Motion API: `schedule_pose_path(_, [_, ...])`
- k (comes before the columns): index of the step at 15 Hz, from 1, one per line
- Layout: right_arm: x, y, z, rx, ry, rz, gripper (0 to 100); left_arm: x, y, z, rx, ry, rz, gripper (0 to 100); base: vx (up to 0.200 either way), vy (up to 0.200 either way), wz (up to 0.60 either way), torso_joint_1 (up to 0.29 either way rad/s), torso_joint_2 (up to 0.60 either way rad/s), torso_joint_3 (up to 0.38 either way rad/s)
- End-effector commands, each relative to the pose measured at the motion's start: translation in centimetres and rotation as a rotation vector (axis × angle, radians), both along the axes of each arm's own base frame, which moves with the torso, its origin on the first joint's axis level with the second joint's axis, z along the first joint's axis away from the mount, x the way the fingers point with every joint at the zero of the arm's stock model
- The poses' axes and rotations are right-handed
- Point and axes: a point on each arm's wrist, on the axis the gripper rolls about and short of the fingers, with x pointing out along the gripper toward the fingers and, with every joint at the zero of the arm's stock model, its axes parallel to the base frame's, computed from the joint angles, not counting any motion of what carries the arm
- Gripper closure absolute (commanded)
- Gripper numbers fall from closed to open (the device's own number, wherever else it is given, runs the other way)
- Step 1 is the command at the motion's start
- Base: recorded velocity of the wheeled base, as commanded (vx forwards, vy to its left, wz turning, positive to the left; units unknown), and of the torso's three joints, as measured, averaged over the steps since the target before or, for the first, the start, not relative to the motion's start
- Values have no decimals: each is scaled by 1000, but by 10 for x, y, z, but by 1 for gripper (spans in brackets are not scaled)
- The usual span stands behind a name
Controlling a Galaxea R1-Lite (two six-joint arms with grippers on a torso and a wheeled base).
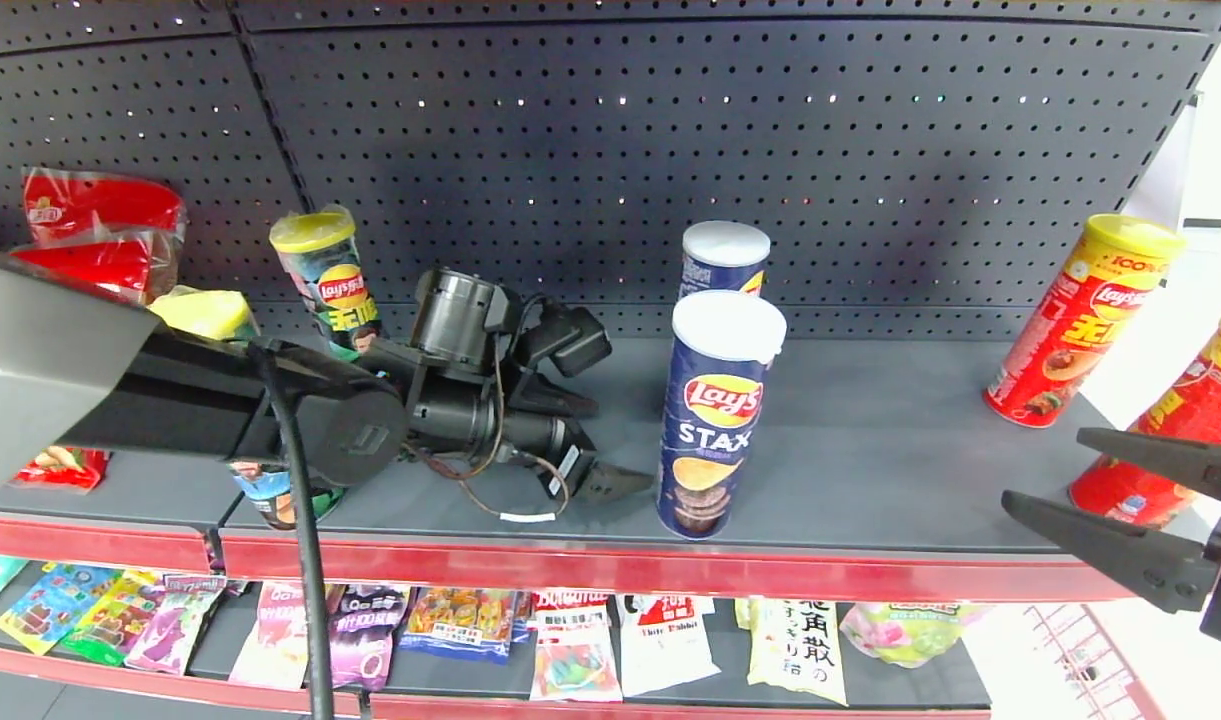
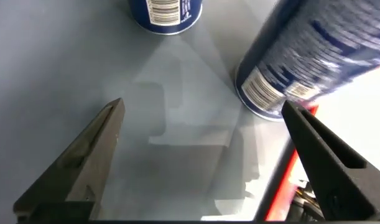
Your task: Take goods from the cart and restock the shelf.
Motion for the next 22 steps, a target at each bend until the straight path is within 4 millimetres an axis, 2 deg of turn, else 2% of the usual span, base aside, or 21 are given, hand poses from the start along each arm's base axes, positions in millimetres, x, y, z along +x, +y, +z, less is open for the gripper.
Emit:
schedule_pose_path(1, [-2, -1, -3, -4, 6, 0, 0, -18, 13, 25, -23, -27, 20, 0, 0, 0, 0, 0, 0, 0])
schedule_pose_path(4, [-10, -6, -12, -9, 12, -18, 0, -56, 42, 56, -24, -17, 121, 0, 0, 0, 0, 0, 0, 0])
schedule_pose_path(5, [-18, -9, -16, -7, 6, -24, 0, -84, 59, 67, -24, -32, 164, 0, 0, 0, 0, 0, 0, 0])
schedule_pose_path(6, [-22, -11, -18, -8, 2, -33, 0, -96, 66, 71, -25, -41, 176, 0, 0, 0, 0, 0, 0, 0])
schedule_pose_path(8, [-42, -20, -27, -26, -10, -122, 0, -147, 99, 77, -23, -71, 263, 0, 0, 0, 0, 0, 0, 0])
schedule_pose_path(9, [-56, -25, -30, -34, -21, -166, 0, -174, 119, 75, -29, -79, 339, 0, 0, 0, 0, 0, 0, 0])
schedule_pose_path(10, [-79, -34, -33, -54, -27, -242, 0, -216, 146, 66, -58, -89, 445, 0, 0, 0, 0, 0, 0, 0])
schedule_pose_path(11, [-99, -41, -39, -72, -23, -301, 0, -248, 165, 54, -95, -90, 534, 0, 0, 0, 0, 0, 0, 0])
schedule_pose_path(13, [-125, -51, -45, -95, -19, -372, 0, -290, 189, 37, -124, -85, 652, 0, 0, 0, 0, 0, 0, 0])
schedule_pose_path(14, [-148, -59, -48, -128, 4, -469, 0, -326, 205, 21, -108, -54, 748, 0, 0, 0, 0, 0, 0, 0])
schedule_pose_path(15, [-148, -59, -48, -128, 4, -469, 0, -326, 205, 21, -108, -54, 748, 0, 0, 0, 0, 0, 0, 0])
schedule_pose_path(16, [-163, -58, -52, -153, 53, -587, 0, -355, 212, 4, -84, -31, 851, 0, 0, 0, 0, 0, 0, 0])
schedule_pose_path(19, [-167, -47, -66, -166, 108, -804, 0, -373, 207, -16, -88, -27, 1059, 0, 0, 0, 0, 0, 0, 0])
schedule_pose_path(20, [-168, -43, -75, -180, 118, -850, 0, -376, 205, -24, -94, -34, 1096, 0, 0, 0, 0, 0, 0, 0])
schedule_pose_path(22, [-171, -41, -102, -164, 95, -827, 0, -386, 204, -46, -145, -110, 1087, 0, 0, 0, 0, 0, 0, 0])
